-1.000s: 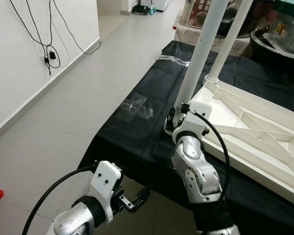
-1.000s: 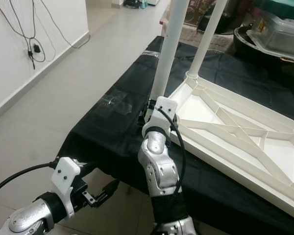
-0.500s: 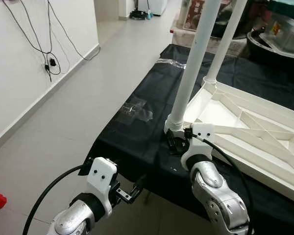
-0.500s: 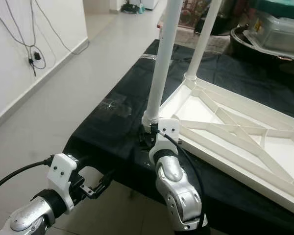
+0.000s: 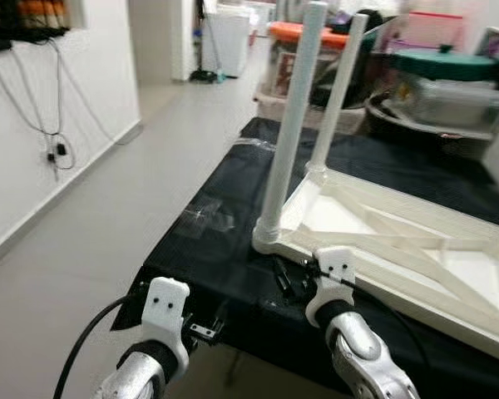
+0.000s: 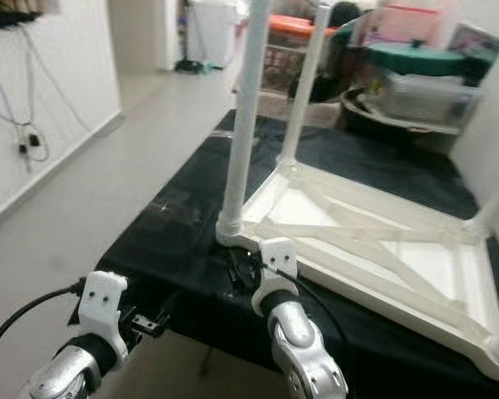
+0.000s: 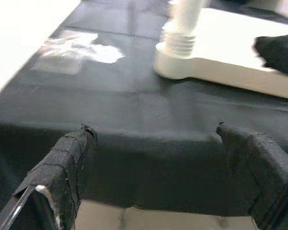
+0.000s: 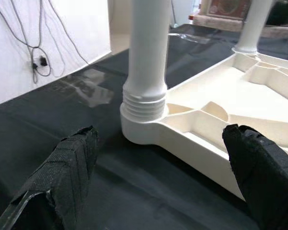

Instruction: Building children table

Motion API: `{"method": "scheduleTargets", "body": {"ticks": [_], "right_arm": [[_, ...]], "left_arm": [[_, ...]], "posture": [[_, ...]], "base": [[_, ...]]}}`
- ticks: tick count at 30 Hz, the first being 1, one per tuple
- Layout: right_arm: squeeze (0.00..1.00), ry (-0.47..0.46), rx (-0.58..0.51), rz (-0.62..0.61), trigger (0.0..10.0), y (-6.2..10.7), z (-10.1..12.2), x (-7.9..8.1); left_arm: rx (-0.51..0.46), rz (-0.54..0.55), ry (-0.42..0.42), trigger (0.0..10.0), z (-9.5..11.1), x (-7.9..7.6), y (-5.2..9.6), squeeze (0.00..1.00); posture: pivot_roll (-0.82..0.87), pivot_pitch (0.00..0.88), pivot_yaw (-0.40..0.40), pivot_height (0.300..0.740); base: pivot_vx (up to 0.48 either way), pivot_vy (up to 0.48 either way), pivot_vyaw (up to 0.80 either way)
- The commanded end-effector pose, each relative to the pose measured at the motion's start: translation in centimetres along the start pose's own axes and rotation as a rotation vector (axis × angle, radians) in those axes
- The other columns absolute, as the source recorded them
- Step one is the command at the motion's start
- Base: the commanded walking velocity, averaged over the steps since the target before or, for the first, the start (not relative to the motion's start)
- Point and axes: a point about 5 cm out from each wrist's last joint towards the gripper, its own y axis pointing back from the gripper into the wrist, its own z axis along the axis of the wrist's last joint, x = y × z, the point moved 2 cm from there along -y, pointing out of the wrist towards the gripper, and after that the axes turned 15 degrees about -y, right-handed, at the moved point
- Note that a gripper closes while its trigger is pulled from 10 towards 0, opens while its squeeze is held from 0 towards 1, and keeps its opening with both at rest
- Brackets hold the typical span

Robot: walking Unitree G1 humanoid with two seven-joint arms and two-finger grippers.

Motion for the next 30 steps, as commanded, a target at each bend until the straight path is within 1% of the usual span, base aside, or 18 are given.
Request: {"method": "scheduleTargets", "body": {"ticks": [1, 8, 14, 23, 26, 28, 29, 30], "right_arm": [[0.00, 0.006, 0.027, 0.011, 10.0, 0.0, -0.4, -0.1], [0.00, 0.014, 0.046, 0.019, 10.0, -0.4, -1.1, -0.3], [0.00, 0.016, 0.060, 0.017, 10.0, -0.9, -1.8, -0.6], [0.00, 0.024, 0.050, 0.016, 10.0, -1.0, -1.7, -0.8], [0.00, 0.027, 0.048, 0.016, 10.0, -1.0, -1.7, -0.9], [0.00, 0.032, 0.040, 0.014, 10.0, -1.2, -1.6, -1.0], [0.00, 0.032, 0.040, 0.014, 10.0, -1.2, -1.6, -1.0], [0.00, 0.033, 0.037, 0.014, 10.0, -1.2, -1.7, -1.0]], "left_arm": [[0.022, 0.027, -0.007, 10.0, -0.6, 0.3, -0.1, 0.00], [0.035, 0.013, -0.026, 10.0, -1.0, -0.2, -0.6, 0.00], [0.053, 0.024, -0.040, 10.0, -1.6, -0.4, -1.2, 0.00], [0.062, 0.030, -0.043, 10.0, -2.0, -0.5, -1.4, 0.00], [0.050, 0.041, -0.037, 10.0, -1.8, -0.4, -1.4, 0.00], [0.016, 0.084, -0.052, 10.0, -1.2, 0.4, -1.3, 0.00], [0.016, 0.084, -0.052, 10.0, -1.2, 0.4, -1.3, 0.00], [0.004, 0.102, -0.061, 10.0, -1.0, 0.7, -1.3, 0.00]], "posture": [[0.20, 0.000, -0.102, 0.740], [0.20, 0.000, -0.108, 0.740], [0.20, 0.000, -0.113, 0.740], [0.19, 0.000, -0.118, 0.740], [0.19, 0.000, -0.114, 0.740], [0.20, 0.000, -0.115, 0.740], [0.20, 0.000, -0.115, 0.740], [0.20, 0.000, -0.116, 0.740]], "base": [[0.000, 0.000, 0.00], [0.000, 0.000, 0.00], [0.000, 0.000, -0.79], [0.000, 0.000, -0.80], [0.000, 0.000, -0.80], [0.000, 0.000, -0.80], [0.000, 0.000, -0.80], [0.000, 0.000, -0.80]]}}
